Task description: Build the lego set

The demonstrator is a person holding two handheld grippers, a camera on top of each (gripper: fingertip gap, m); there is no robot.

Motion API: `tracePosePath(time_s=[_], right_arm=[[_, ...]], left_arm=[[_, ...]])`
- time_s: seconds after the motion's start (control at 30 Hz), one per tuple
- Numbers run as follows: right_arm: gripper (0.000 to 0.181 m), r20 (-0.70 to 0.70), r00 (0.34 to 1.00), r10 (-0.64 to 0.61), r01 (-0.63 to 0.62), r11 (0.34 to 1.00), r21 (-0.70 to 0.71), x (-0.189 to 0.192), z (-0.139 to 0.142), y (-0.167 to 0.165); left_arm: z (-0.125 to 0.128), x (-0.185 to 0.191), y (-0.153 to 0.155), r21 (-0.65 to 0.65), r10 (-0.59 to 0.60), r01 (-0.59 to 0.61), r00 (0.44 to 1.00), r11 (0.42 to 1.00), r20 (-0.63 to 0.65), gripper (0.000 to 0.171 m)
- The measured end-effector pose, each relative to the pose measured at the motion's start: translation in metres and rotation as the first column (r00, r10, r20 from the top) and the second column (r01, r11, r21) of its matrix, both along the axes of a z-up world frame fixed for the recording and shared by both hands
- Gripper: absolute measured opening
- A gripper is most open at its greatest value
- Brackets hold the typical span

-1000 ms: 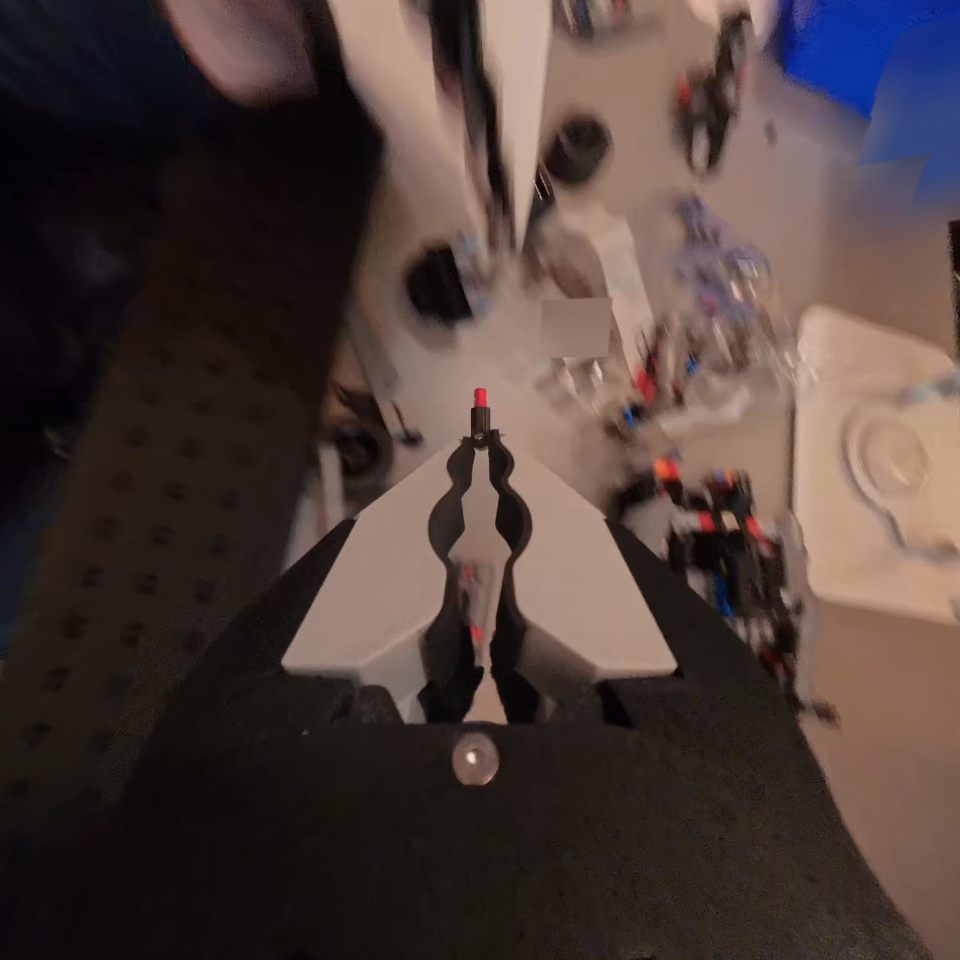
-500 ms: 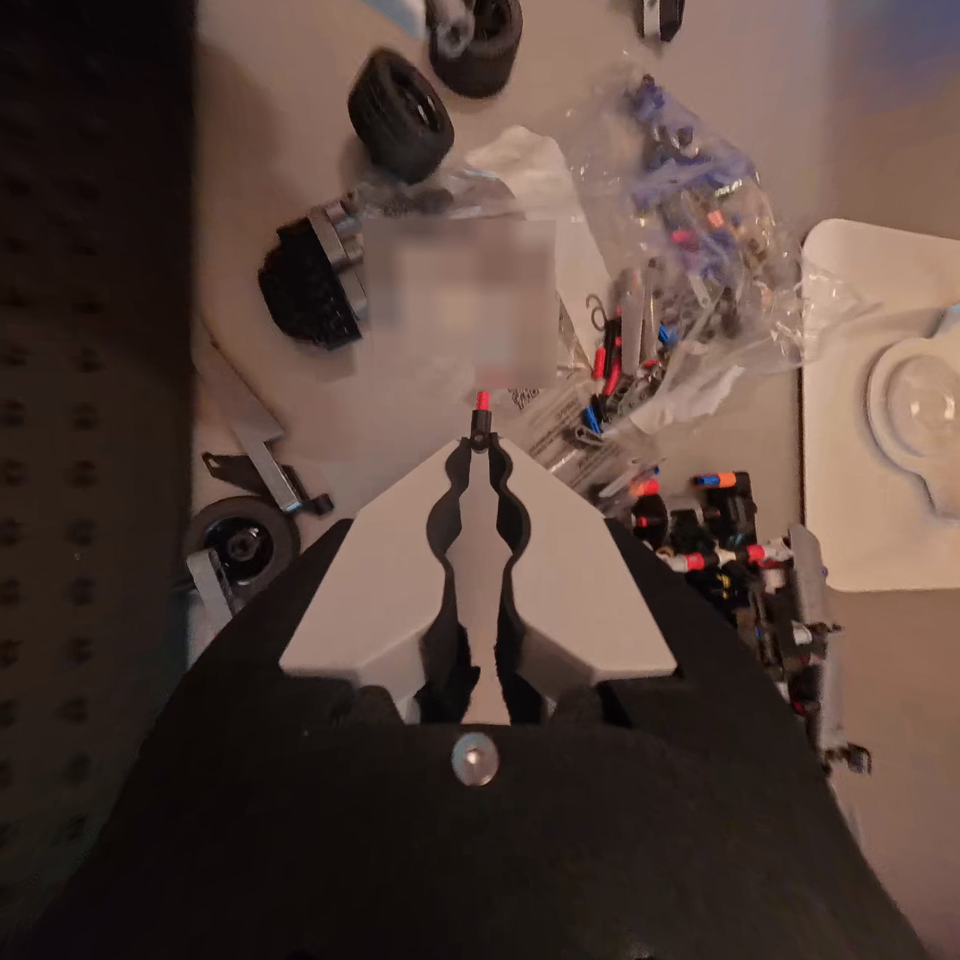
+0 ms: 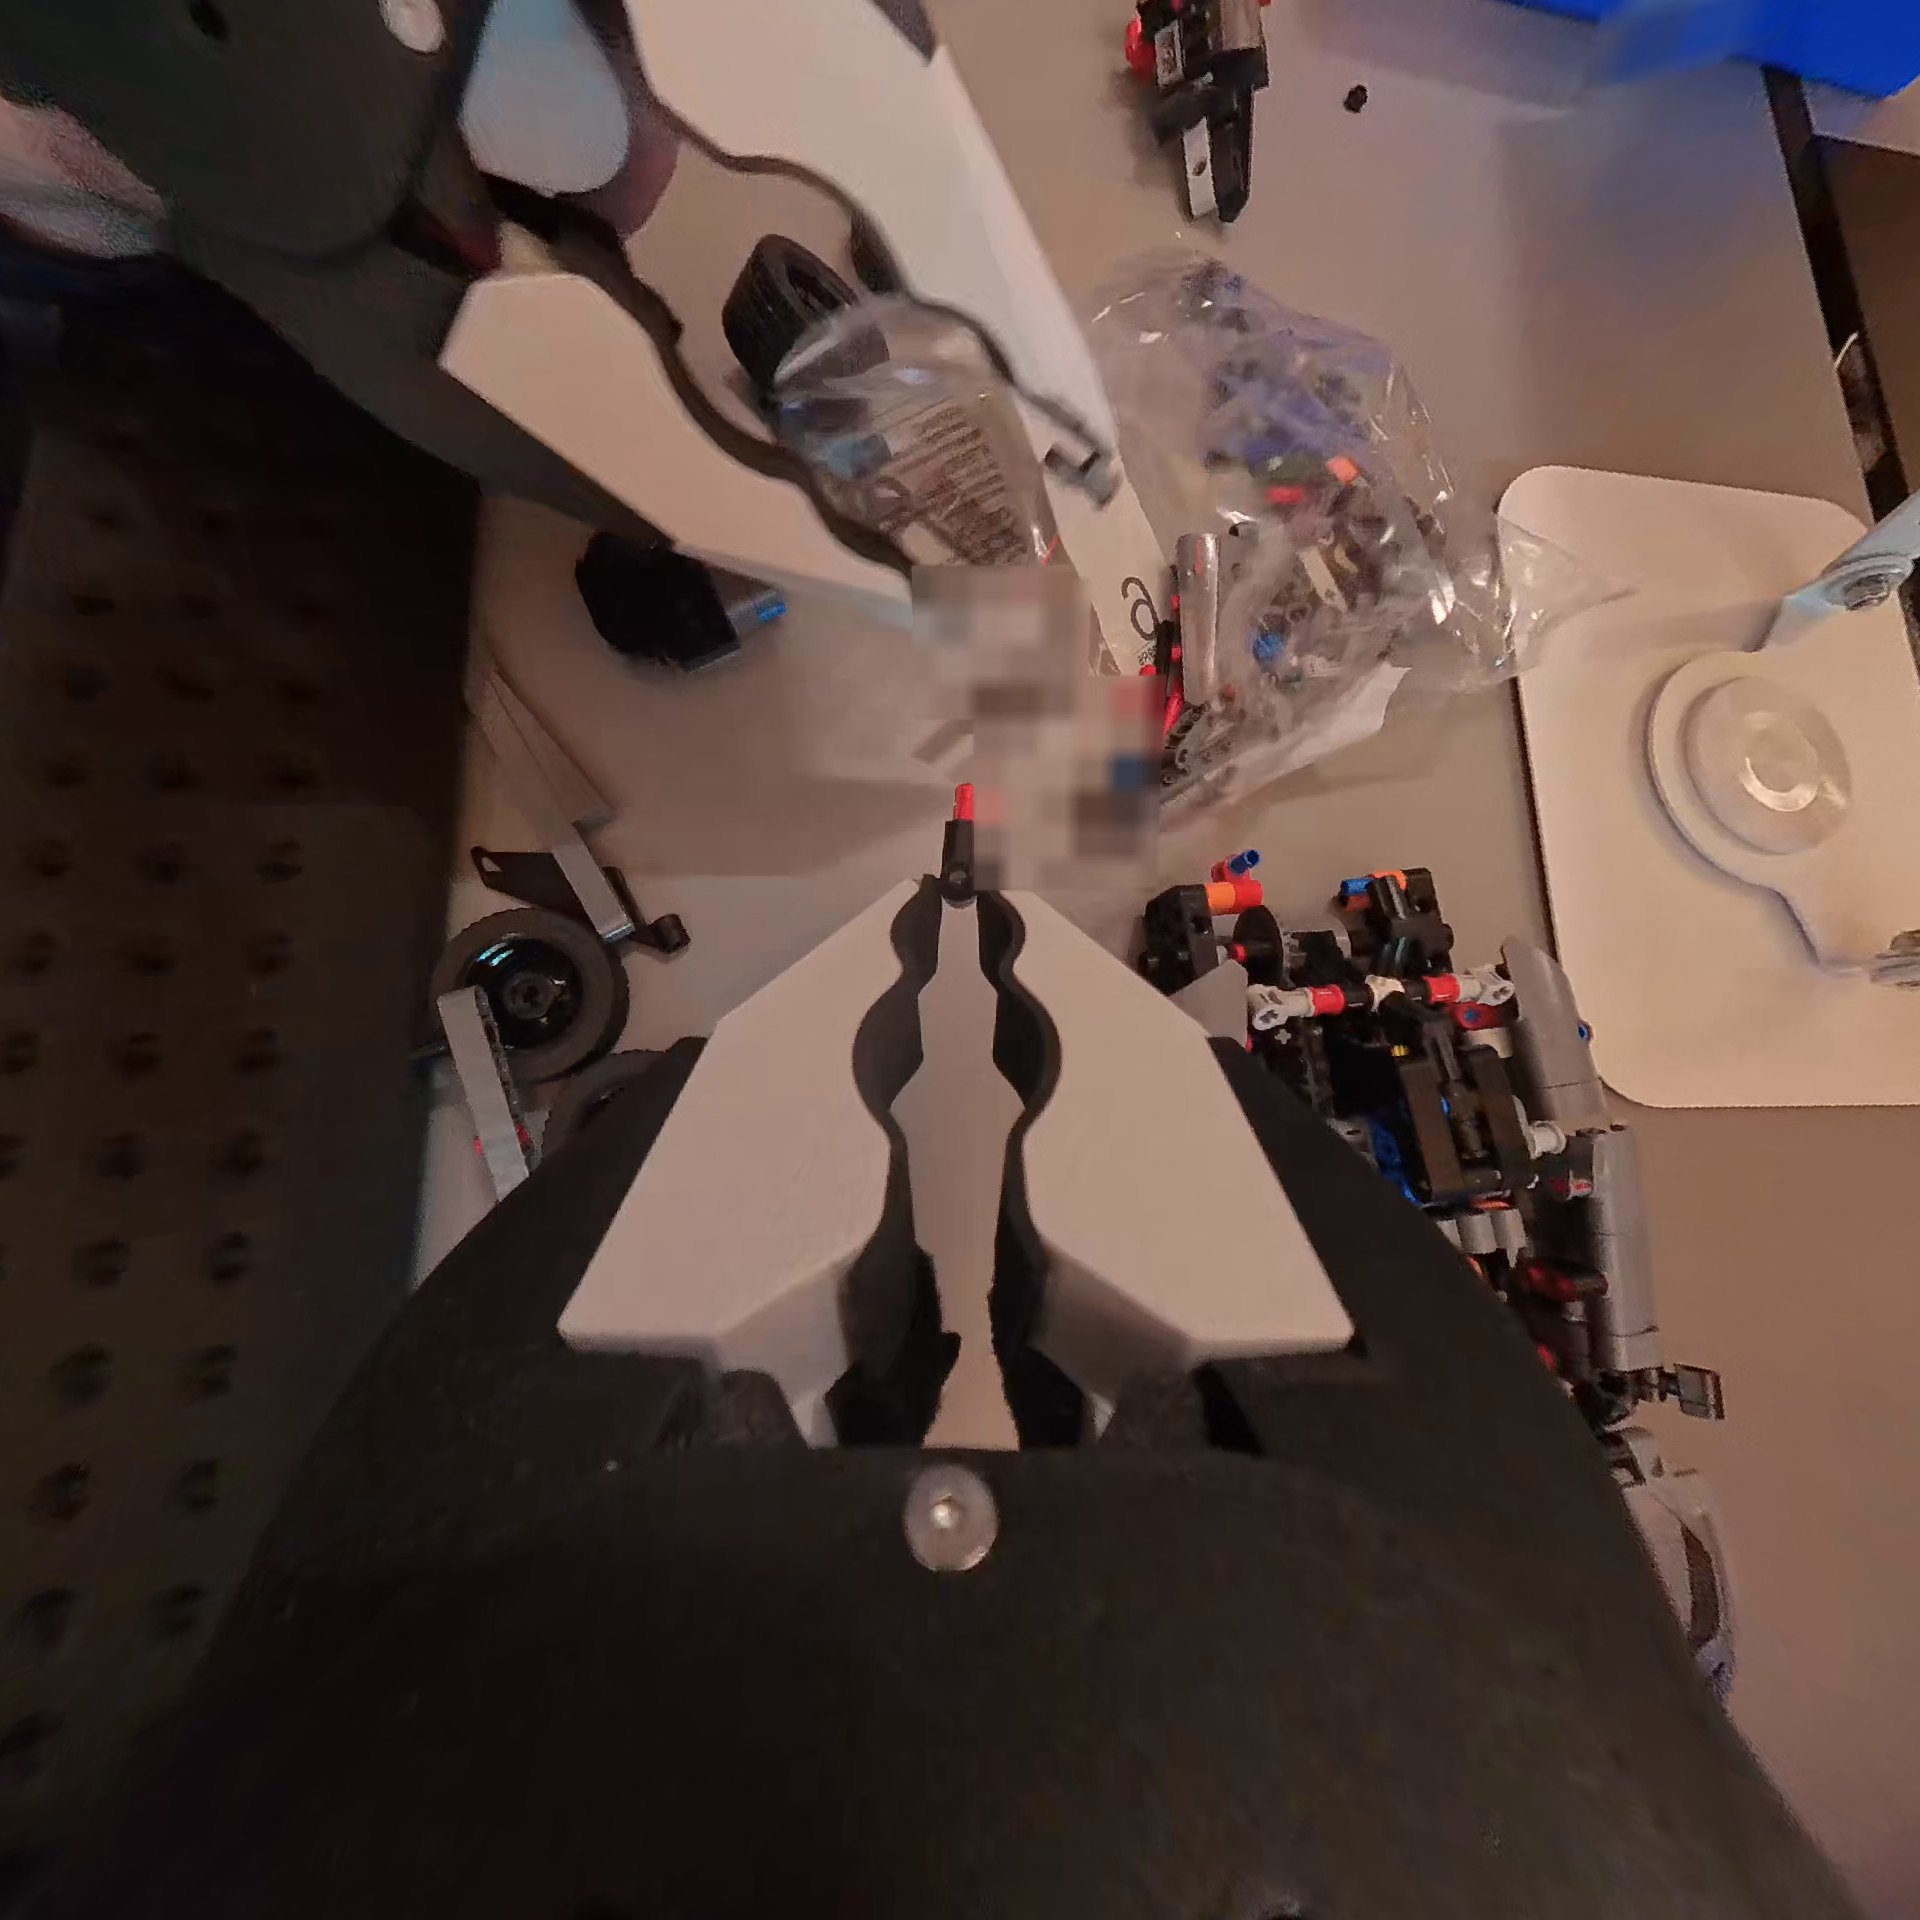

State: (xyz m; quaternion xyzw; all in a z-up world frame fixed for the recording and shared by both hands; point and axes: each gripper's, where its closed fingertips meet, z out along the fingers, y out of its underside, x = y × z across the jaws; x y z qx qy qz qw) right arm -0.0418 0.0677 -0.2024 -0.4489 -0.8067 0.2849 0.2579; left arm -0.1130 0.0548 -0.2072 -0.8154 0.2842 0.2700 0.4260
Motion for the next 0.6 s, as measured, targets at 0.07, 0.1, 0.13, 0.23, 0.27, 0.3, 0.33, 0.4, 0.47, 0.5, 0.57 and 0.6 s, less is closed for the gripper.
tracePosePath(time_s=[0.07,0.1,0.13,0.23,0.27,0.3,0.33,0.4,0.47,0.5,0.57,0.6], right_arm=[[0.005,-0.018,1.0,0.003,-0.004,1.0,-0.004,0.003,0.005,0.0],[0.005,-0.027,1.0,0.005,-0.006,1.0,-0.01,0.005,0.007,0.0],[0.005,-0.036,0.999,0.007,-0.007,1.0,-0.02,0.006,0.009,0.0],[0.006,-0.047,0.999,0.008,-0.01,0.999,-0.039,0.01,0.012,0.003],[0.006,-0.051,0.999,0.012,-0.014,0.999,-0.047,0.011,0.013,0.002],[0.006,-0.054,0.998,0.018,-0.021,0.998,-0.056,0.012,0.014,0.001],[0.006,-0.059,0.998,0.024,-0.028,0.998,-0.065,0.012,0.015,0.0],[0.005,-0.078,0.996,0.034,-0.041,0.996,-0.081,0.012,0.02,-0.003],[0.005,-0.101,0.993,0.053,-0.064,0.992,-0.11,0.011,0.024,-0.009],[0.006,-0.116,0.991,0.062,-0.077,0.988,-0.131,0.01,0.026,-0.013],[0.005,-0.147,0.985,0.091,-0.121,0.971,-0.207,0.007,0.033,-0.026],[0.005,-0.16,0.982,0.098,-0.134,0.963,-0.232,0.006,0.035,-0.03]], left_arm=[[0.01,-0.009,-0.001,0.053,0.03,-0.03,1.0,0.998,0.004,0.045],[0.015,-0.006,-0.002,0.078,0.0,-0.004,0.999,0.997,0.052,0.05],[0.02,-0.01,-0.004,0.113,0.001,-0.009,0.998,0.994,0.069,0.051],[0.029,-0.02,-0.013,0.163,-0.013,-0.015,0.986,0.987,0.166,0.047],[0.031,-0.025,-0.016,0.175,-0.007,-0.026,0.983,0.984,0.183,0.046],[0.032,-0.031,-0.019,0.183,0.004,-0.04,0.981,0.982,0.193,0.046],[0.036,-0.032,-0.021,0.203,-0.007,-0.038,0.977,0.978,0.214,0.044],[0.041,-0.025,-0.023,0.227,-0.054,-0.006,0.965,0.974,0.255,0.035],[0.042,-0.01,-0.022,0.232,-0.124,0.061,0.955,0.971,0.268,0.033],[0.042,0.0,-0.02,0.23,-0.165,0.104,0.95,0.968,0.266,0.032],[0.043,0.025,-0.019,0.227,-0.259,0.204,0.935,0.952,0.244,0.031],[0.044,0.039,-0.018,0.226,-0.312,0.259,0.917,0.939,0.247,0.028]])
